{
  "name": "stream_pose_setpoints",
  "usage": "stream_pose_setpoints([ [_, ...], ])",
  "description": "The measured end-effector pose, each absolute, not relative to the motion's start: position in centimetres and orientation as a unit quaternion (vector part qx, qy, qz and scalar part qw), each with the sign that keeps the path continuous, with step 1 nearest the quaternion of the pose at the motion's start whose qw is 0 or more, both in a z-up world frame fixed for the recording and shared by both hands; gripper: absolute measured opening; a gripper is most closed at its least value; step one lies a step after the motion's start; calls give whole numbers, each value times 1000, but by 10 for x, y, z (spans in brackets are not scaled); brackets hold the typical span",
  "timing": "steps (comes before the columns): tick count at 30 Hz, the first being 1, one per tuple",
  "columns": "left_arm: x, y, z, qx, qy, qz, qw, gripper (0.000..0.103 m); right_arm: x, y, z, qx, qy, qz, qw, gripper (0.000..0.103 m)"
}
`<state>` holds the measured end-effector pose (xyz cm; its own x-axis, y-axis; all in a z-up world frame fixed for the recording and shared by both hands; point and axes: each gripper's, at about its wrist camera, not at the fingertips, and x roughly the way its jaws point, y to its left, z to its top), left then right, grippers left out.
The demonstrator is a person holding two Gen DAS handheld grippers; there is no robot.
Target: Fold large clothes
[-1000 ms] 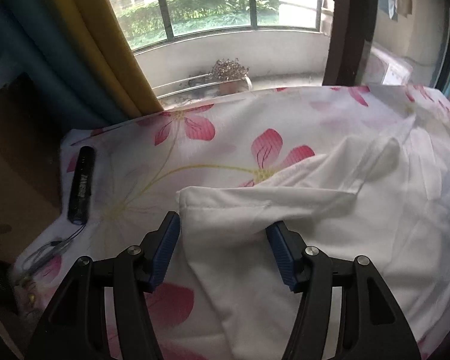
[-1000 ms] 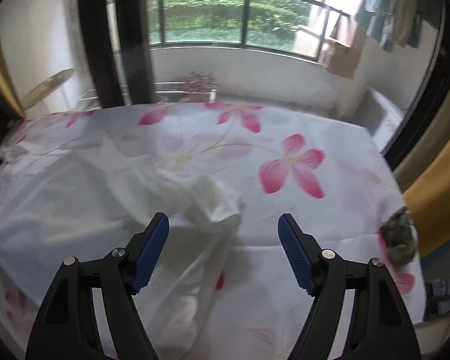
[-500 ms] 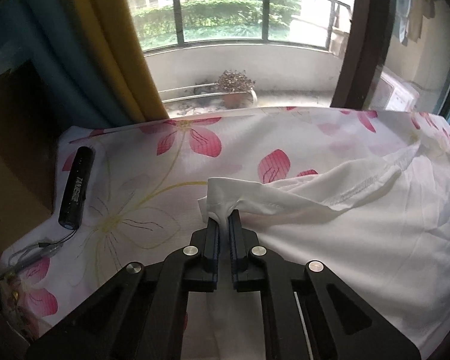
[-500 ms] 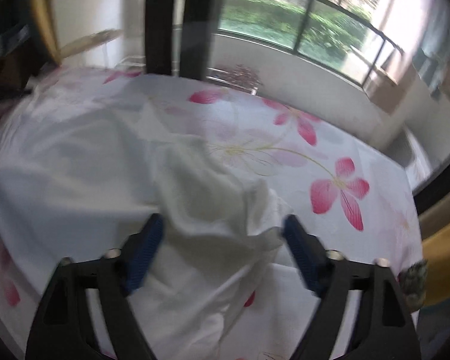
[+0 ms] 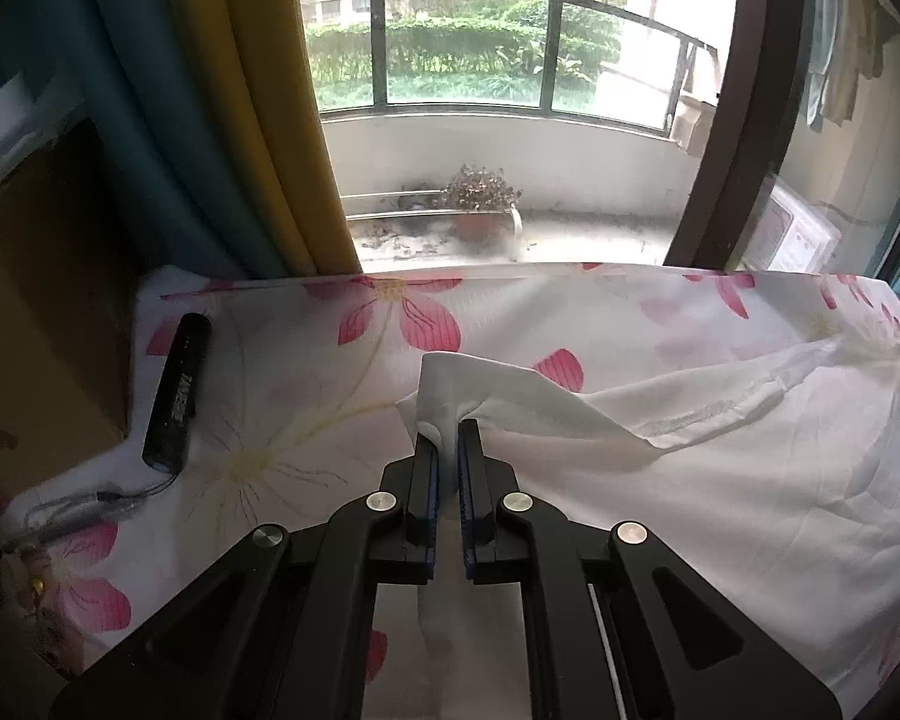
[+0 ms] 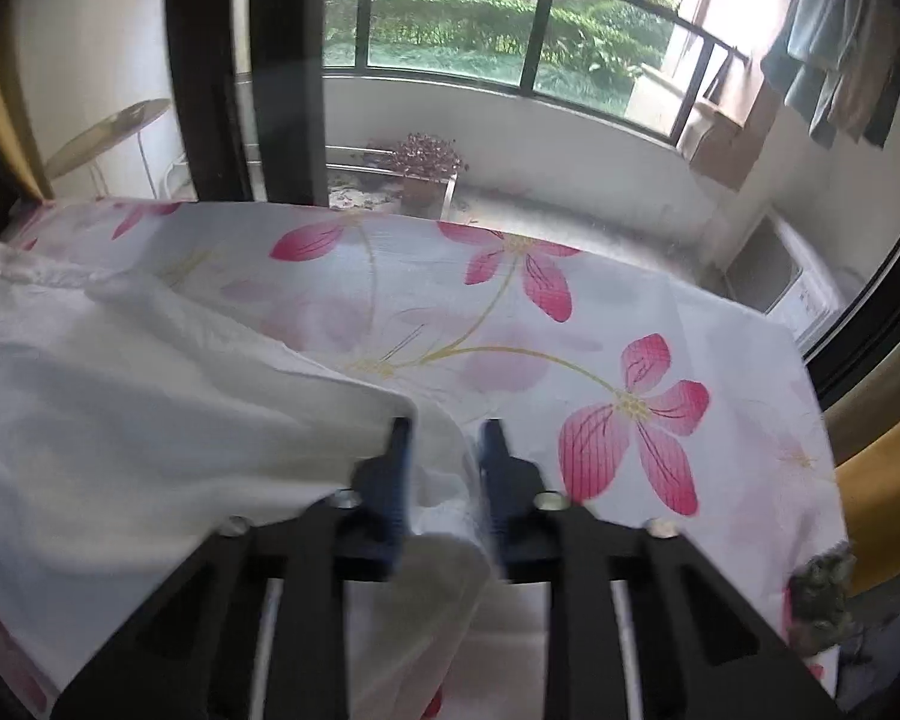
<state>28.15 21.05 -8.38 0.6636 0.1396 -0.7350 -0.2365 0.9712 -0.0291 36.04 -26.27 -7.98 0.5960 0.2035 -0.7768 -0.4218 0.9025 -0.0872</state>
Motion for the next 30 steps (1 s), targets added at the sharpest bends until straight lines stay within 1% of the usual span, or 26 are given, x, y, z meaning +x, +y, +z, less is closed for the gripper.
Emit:
stream_pose_setpoints([
  [1, 284, 211, -85, -62, 399, 104, 909, 7, 363, -261, -81, -131, 414, 179, 883, 7],
  [2, 285, 211, -86, -63, 400, 105, 908, 7, 366, -259, -83, -132, 412, 179, 884, 6],
  [9, 287, 215, -87, -62, 394, 123, 909, 6, 381, -237, -66, -179, 368, 172, 896, 7],
  [10, 288, 216, -89, -63, 397, 124, 907, 6, 388, -232, -67, -196, 365, 163, 895, 10],
  [11, 288, 218, -91, -64, 400, 127, 906, 6, 393, -229, -68, -210, 365, 152, 894, 24],
  [12, 288, 219, -93, -64, 402, 130, 904, 6, 398, -226, -70, -226, 363, 134, 894, 34],
  [13, 288, 221, -95, -66, 407, 135, 901, 6, 402, -225, -74, -240, 359, 115, 894, 54],
  [14, 289, 223, -98, -70, 412, 140, 898, 7, 408, -225, -77, -250, 358, 99, 894, 65],
  [17, 291, 230, -101, -78, 420, 146, 892, 7, 419, -235, -84, -233, 379, 82, 892, 65],
  [18, 290, 230, -100, -78, 421, 149, 892, 13, 419, -239, -85, -226, 382, 80, 892, 65],
  [19, 290, 232, -100, -79, 421, 155, 890, 24, 417, -243, -85, -218, 384, 78, 894, 65],
  [20, 290, 234, -99, -83, 421, 162, 889, 36, 415, -246, -84, -214, 384, 77, 895, 65],
  [22, 286, 240, -97, -99, 414, 171, 889, 44, 409, -251, -81, -211, 383, 73, 896, 65],
  [24, 279, 246, -89, -116, 401, 172, 892, 45, 399, -255, -77, -210, 381, 72, 897, 65],
  [28, 265, 245, -72, -122, 381, 180, 899, 51, 374, -262, -68, -198, 375, 71, 903, 65],
  [30, 256, 242, -67, -128, 378, 177, 900, 52, 358, -264, -63, -191, 375, 78, 904, 65],
])
